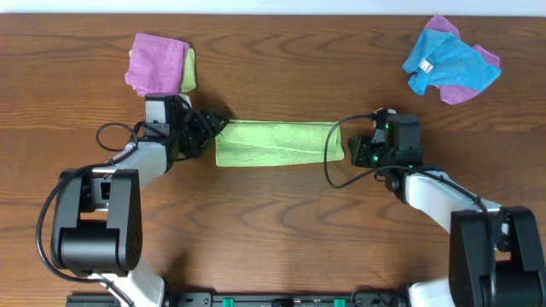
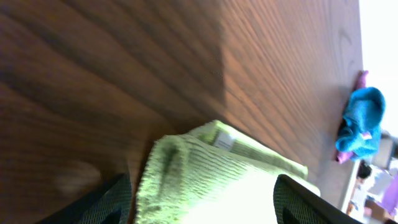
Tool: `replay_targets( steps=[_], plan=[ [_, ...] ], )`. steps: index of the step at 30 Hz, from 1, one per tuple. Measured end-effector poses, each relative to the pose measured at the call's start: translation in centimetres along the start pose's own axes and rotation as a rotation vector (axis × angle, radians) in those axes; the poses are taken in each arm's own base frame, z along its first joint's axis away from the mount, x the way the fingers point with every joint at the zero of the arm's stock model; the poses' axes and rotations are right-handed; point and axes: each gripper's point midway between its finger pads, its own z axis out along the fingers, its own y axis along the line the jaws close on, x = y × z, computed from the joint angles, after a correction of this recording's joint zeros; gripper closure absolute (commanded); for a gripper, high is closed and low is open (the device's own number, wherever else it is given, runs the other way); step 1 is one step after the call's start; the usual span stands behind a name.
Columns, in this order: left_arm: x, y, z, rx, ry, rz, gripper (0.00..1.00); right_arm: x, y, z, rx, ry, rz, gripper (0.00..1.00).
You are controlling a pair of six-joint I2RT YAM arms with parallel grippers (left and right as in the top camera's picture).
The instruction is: Fold the cloth
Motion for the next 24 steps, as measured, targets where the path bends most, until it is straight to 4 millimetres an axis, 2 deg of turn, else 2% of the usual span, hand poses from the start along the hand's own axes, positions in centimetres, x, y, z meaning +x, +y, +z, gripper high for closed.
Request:
replay_targets(
  steps=[2, 6, 9, 11, 14, 16, 24],
  plan=[
    [-0.3, -0.7, -0.2, 0.023, 0.008, 0.003, 0.33, -0.2, 0.1, -0.3, -0.002, -0.005, 0.014, 0.57],
    [-1.8, -2.8, -1.1, 0.075, 0.023, -0.002, 0.6, -1.1, 0.8, -2.1, -0.011, -0.03, 0.046, 0.47],
    [-2.6, -4.2, -1.8, 0.103, 0.039, 0.0, 0.86, -1.6, 1.4, -3.7, -0.018, -0.048, 0.075, 0.39],
    [-2.7, -4.8, -1.9, 0.115, 0.044, 0.002, 0.94, -1.7, 1.6, -4.6, -0.02, -0.049, 0.098, 0.37],
    [-2.1, -5.2, -1.8, 0.12, 0.068, 0.013, 0.95, -0.9, 1.7, -5.6, -0.013, -0.019, 0.165, 0.36],
    [-1.0, -5.2, -1.3, 0.1, 0.1, 0.007, 0.94, 0.1, 1.8, -5.8, -0.019, 0.023, 0.215, 0.34],
    [3.7, -3.8, 1.2, -0.111, 0.132, 0.096, 0.94, 1.0, 2.3, -4.9, -0.059, 0.077, 0.316, 0.3]
  ],
)
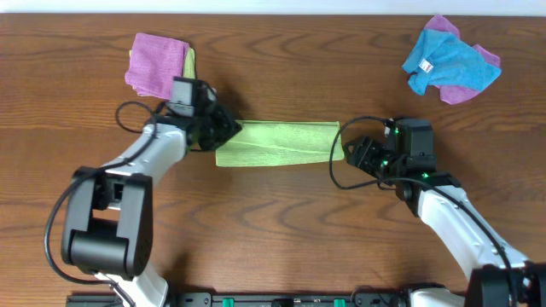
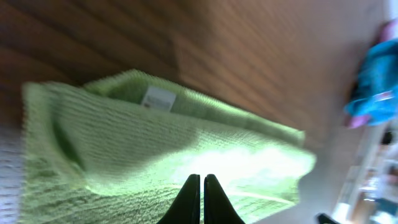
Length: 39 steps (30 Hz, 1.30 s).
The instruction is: Fold the cloth
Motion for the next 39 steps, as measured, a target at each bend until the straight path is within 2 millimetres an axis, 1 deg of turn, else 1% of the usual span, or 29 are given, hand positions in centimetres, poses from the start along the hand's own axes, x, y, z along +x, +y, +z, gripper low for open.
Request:
replay_targets(
  steps=[4, 10, 18, 23, 31, 39],
  plan=[
    [0.9, 1.2, 0.7, -0.122, -0.024, 0.052, 0.94, -0.1, 0.4, 1.1, -0.039, 0.01, 0.034, 0.3],
    [0.5, 3.1, 0.5, -0.237, -0.066, 0.099, 0.94, 0.4, 0.4, 3.0, -0.073, 0.05, 0.098, 0.3],
    [-0.2, 4.3, 0.2, -0.311, -0.106, 0.127, 0.92, 0.9, 0.2, 3.8, -0.08, 0.077, 0.15, 0.3],
    [0.1, 5.6, 1.0, -0.344, -0.086, 0.116, 0.94, 0.7, 0.7, 4.0, -0.097, 0.069, 0.15, 0.3],
    [0.0, 5.6, 1.2, -0.343, -0.085, 0.115, 0.94, 1.7, 1.8, 4.2, -0.108, 0.089, 0.138, 0.29],
    [0.0, 5.6, 1.2, -0.343, -0.085, 0.115, 0.94, 2.3, 1.1, 4.9, -0.084, 0.11, 0.161, 0.29]
  ],
)
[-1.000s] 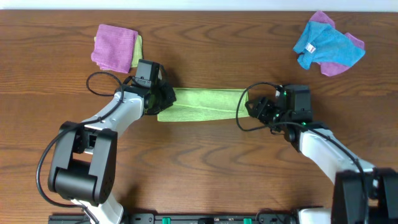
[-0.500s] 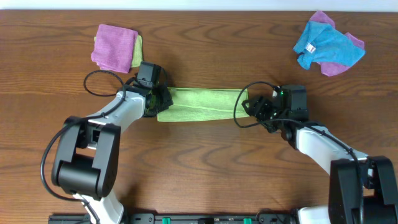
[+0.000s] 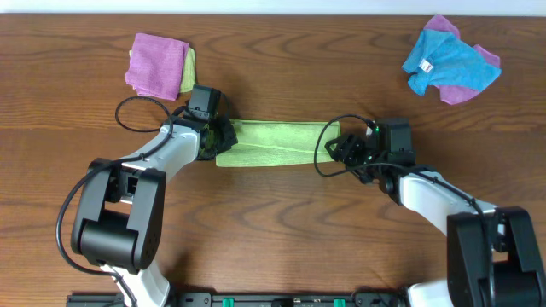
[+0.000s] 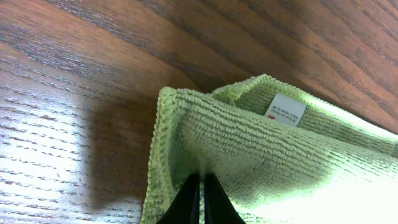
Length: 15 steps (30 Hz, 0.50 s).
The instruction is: Fold the cloth
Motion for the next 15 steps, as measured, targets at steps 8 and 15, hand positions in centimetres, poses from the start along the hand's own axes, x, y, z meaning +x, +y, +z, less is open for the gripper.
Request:
replay_targets(
  steps=[8, 15],
  plan=[
    [0.0, 0.0, 0.0, 0.0, 0.001, 0.0, 0.94, 0.4, -0.8, 0.0, 0.035, 0.01, 0.021, 0.3],
    [0.0, 0.0, 0.0, 0.0, 0.001, 0.0, 0.94, 0.2, 0.1, 1.0, 0.003, 0.001, -0.003, 0.32]
  ],
)
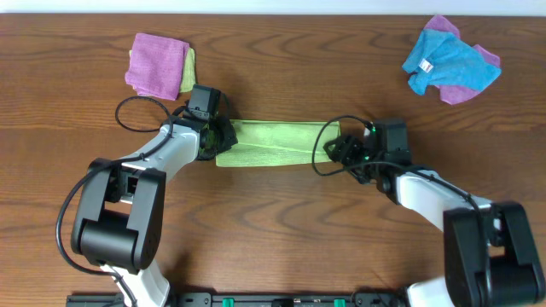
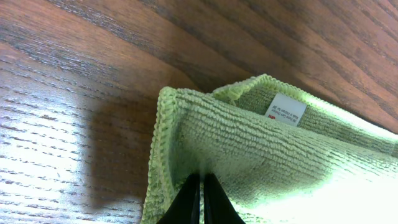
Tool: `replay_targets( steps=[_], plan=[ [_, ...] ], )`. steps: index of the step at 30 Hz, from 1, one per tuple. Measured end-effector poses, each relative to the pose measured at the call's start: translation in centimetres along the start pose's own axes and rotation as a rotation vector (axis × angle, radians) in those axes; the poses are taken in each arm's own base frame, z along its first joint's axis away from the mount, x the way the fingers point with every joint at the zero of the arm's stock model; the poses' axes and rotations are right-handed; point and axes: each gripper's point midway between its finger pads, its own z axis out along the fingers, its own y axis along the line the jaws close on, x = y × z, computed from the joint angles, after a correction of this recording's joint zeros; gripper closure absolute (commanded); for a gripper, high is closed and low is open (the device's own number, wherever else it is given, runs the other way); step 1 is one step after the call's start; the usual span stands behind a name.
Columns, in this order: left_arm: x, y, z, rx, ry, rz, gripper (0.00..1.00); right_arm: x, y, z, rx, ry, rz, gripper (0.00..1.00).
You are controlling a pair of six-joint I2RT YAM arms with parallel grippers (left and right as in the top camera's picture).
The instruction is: Fold the cloth
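Note:
A green cloth (image 1: 273, 143), folded into a long strip, lies across the middle of the wooden table (image 1: 273, 230). My left gripper (image 1: 215, 136) is at its left end. The left wrist view shows that gripper (image 2: 202, 180) shut, its tips pinching the green cloth (image 2: 261, 162) just inside the folded left edge, below a white tag (image 2: 285, 109). My right gripper (image 1: 334, 149) is at the cloth's right end; whether its fingers are open or shut does not show from overhead.
A folded pink cloth (image 1: 156, 64) lies on a yellow-green one at the back left. A heap of blue and purple cloths (image 1: 450, 61) lies at the back right. Black cables loop beside both wrists.
My left gripper was open around the cloth's left end, with the right gripper just off its right end. Then the left gripper was shut above the cloth and the right gripper stood farther right. Then both were at the cloth's ends, the left shut on it, as now.

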Motion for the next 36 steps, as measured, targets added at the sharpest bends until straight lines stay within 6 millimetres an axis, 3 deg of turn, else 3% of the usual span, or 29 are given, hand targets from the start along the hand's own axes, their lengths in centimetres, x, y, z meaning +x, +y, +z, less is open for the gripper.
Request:
replay_targets(
  steps=[3, 9, 10, 19, 24, 28, 36],
  plan=[
    [0.0, 0.0, 0.0, 0.002, 0.002, 0.0, 0.94, -0.2, 1.0, 1.1, -0.035, -0.012, -0.028, 0.43],
    [0.2, 0.0, 0.0, 0.002, 0.01, -0.001, 0.94, -0.5, 0.8, 2.5, -0.029, -0.052, -0.068, 0.95],
    [0.3, 0.0, 0.0, 0.003, 0.014, -0.002, 0.94, -0.7, 0.8, 2.6, -0.029, -0.063, -0.086, 0.99],
    [0.8, -0.2, 0.0, 0.018, 0.039, -0.004, 0.94, -2.5, 3.3, 1.7, -0.109, -0.16, -0.205, 0.98],
    [0.9, -0.3, -0.1, 0.026, 0.048, -0.005, 0.94, -3.1, 7.2, -1.0, -0.195, -0.225, -0.297, 0.99],
    [1.0, -0.4, -0.1, 0.029, 0.051, -0.005, 0.94, -1.9, 9.8, -1.9, -0.251, -0.23, -0.363, 0.99],
    [1.0, -0.4, -0.1, 0.031, 0.053, -0.005, 0.94, 2.1, 12.6, -1.1, -0.295, -0.168, -0.465, 0.99]
  ],
)
